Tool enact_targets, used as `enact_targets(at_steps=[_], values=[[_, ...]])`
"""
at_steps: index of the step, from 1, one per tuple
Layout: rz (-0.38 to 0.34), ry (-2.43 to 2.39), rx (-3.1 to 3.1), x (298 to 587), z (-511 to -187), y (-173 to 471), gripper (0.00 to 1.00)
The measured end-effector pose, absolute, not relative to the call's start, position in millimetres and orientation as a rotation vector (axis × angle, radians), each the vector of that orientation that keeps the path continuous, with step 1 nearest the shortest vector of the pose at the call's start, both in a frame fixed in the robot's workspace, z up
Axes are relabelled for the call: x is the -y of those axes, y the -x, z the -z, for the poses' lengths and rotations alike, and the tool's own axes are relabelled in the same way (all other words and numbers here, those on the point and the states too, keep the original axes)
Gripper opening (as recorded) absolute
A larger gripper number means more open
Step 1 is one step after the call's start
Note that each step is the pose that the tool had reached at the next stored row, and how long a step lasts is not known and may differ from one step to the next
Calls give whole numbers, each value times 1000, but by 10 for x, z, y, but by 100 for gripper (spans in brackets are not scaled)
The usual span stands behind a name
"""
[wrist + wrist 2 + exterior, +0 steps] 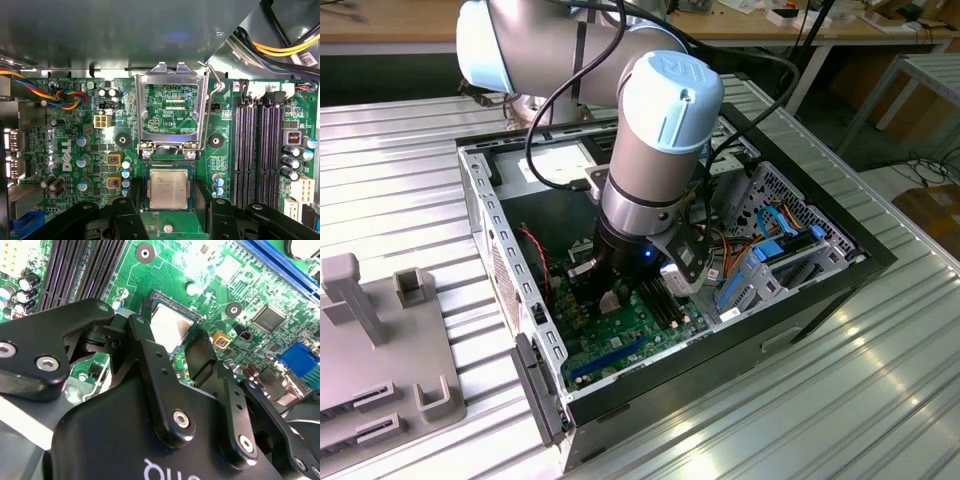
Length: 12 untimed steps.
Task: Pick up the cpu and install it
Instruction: 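Place the cpu into insertion slot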
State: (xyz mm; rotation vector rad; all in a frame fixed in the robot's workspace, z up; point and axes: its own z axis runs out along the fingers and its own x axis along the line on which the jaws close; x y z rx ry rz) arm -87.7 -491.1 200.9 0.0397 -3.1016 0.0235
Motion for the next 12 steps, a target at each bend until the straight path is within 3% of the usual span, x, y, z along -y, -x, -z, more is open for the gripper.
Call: enact_targets(at_steps=[12], values=[[-23,-40,3102,4908,-2173,877,54]])
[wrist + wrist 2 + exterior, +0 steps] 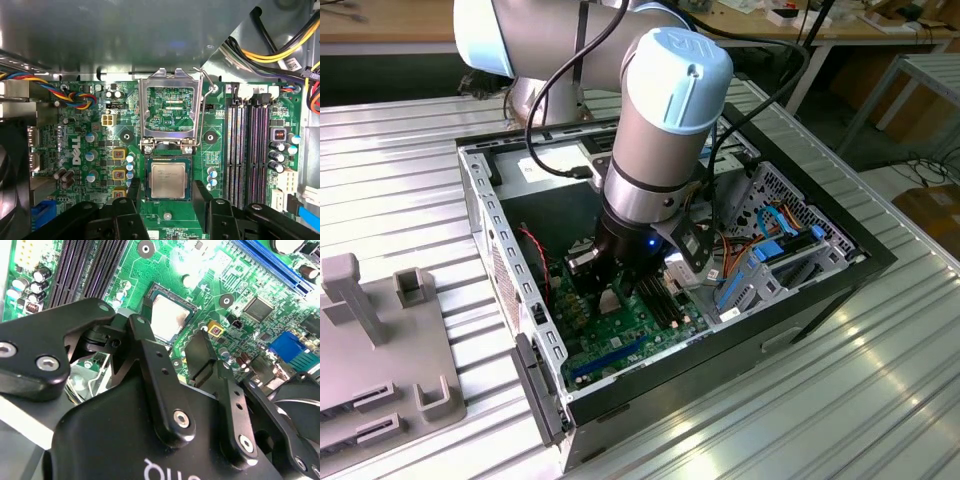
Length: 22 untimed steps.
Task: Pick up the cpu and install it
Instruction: 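Place the cpu into insertion slot, then close the cpu cover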
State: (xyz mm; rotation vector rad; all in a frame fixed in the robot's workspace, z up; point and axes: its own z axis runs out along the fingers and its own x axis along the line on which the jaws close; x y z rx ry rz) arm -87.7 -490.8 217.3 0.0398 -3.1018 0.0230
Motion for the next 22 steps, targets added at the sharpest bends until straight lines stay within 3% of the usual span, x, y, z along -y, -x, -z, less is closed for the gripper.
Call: enact_targets(at_steps=[1,5,8,10,22], values=[[-23,-40,3102,4908,-2174,877,53],[-23,-40,3102,4909,-2174,877,27],[-23,-40,3102,4908,-2175,877,22],[-23,-40,3102,4908,-2175,877,11],[-23,-40,3102,4908,-2185,877,11]])
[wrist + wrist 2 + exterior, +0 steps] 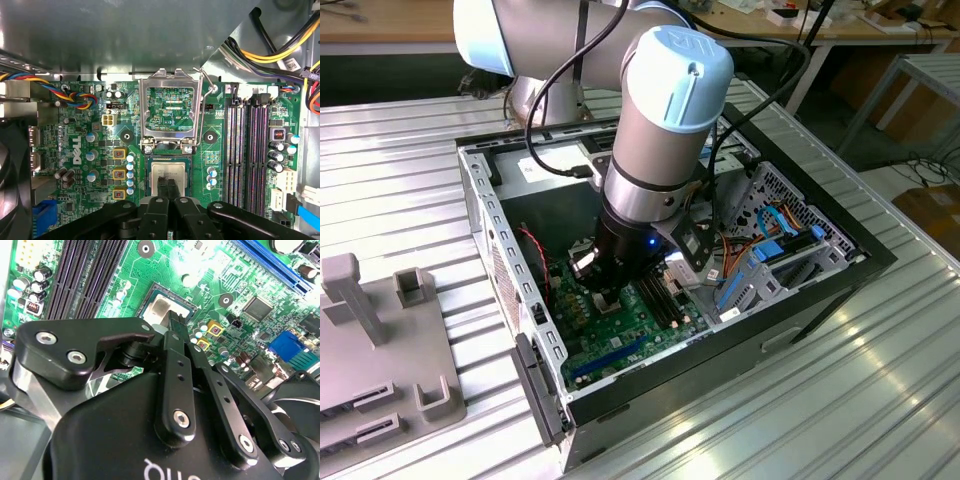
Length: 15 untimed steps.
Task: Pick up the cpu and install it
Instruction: 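Close the cpu cover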
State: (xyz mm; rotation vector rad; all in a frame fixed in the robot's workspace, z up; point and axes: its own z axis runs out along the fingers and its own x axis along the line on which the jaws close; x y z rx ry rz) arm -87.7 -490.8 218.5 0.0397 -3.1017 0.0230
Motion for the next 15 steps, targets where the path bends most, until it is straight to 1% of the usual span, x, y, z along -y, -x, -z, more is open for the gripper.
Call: enact_targets(at_steps=[7,12,15], values=[[-24,-40,3101,4909,-2217,878,11],[-23,-41,3102,4907,-2540,874,11],[-23,-55,3102,4892,-2561,855,11]])
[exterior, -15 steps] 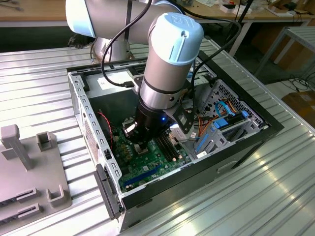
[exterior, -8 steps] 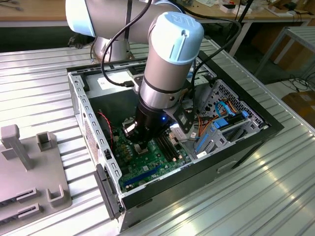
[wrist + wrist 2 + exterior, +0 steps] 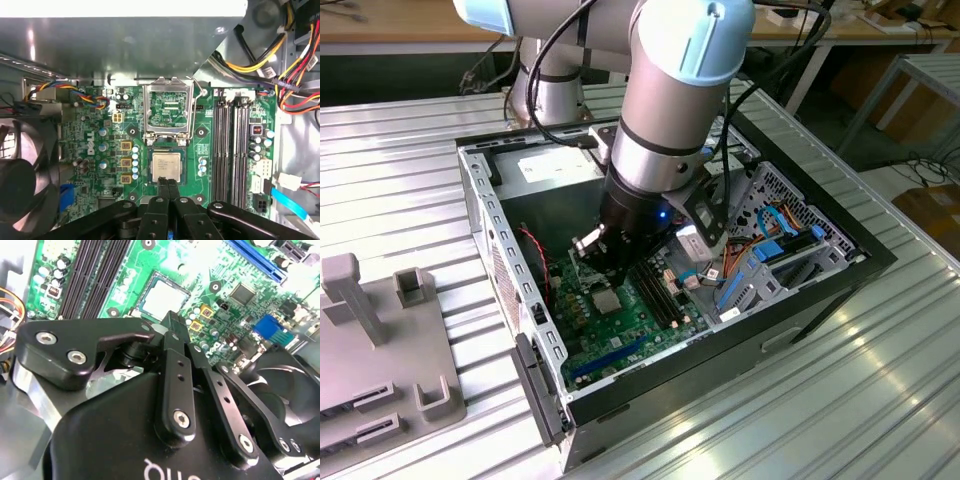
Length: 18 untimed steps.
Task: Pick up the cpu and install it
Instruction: 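Close the cpu cover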
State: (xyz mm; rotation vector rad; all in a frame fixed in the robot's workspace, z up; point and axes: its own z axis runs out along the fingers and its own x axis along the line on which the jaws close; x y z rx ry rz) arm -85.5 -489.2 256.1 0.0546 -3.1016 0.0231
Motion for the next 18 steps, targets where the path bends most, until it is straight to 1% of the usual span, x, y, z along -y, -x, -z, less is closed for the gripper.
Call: enact_targets(at_steps=[11,12,14,17,18], values=[[-23,-112,3099,4835,-2558,713,11],[-13,-113,3100,4833,-2557,704,11],[31,-114,3101,4832,-2556,699,11],[131,-116,3100,4832,-2555,694,11],[152,-148,3098,4831,-2554,683,11]])
